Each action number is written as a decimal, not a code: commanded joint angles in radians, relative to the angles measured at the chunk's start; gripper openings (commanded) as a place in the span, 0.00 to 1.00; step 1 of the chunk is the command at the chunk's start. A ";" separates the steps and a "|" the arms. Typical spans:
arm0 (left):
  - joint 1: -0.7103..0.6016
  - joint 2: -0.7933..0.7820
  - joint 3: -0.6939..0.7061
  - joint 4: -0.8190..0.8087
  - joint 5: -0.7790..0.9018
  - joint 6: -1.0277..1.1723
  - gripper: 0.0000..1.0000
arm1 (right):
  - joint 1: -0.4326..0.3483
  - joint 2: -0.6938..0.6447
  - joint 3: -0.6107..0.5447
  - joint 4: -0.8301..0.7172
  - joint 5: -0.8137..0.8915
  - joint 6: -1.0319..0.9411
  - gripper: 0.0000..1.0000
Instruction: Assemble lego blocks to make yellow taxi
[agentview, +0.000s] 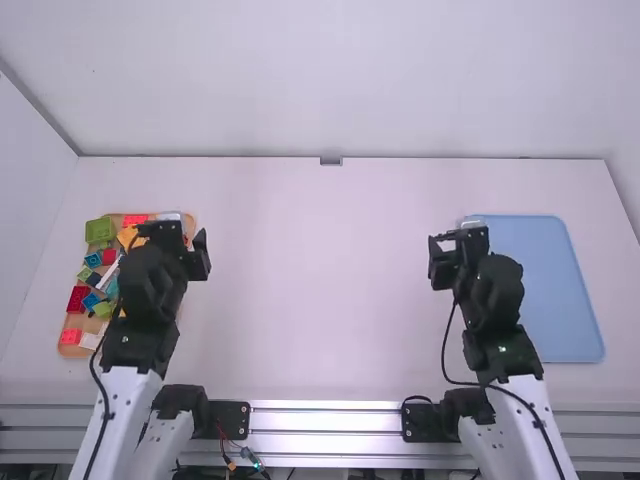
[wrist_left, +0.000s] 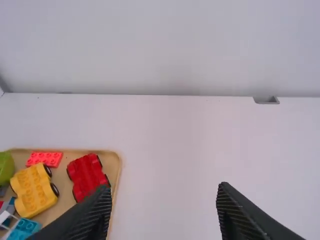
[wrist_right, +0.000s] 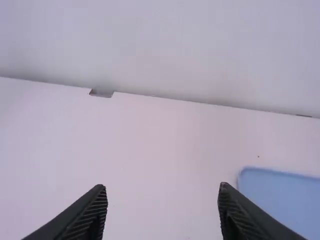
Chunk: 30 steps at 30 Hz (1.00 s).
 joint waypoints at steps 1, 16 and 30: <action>0.029 0.073 0.069 -0.010 -0.026 -0.027 0.61 | 0.018 0.051 0.071 -0.003 -0.007 -0.015 0.62; 0.253 0.838 0.836 -0.490 -0.072 -0.164 0.87 | 0.093 0.360 0.315 -0.034 -0.018 -0.055 0.87; 0.491 1.400 1.336 -0.838 0.022 -0.162 0.97 | 0.124 0.496 0.422 -0.051 -0.024 -0.072 0.99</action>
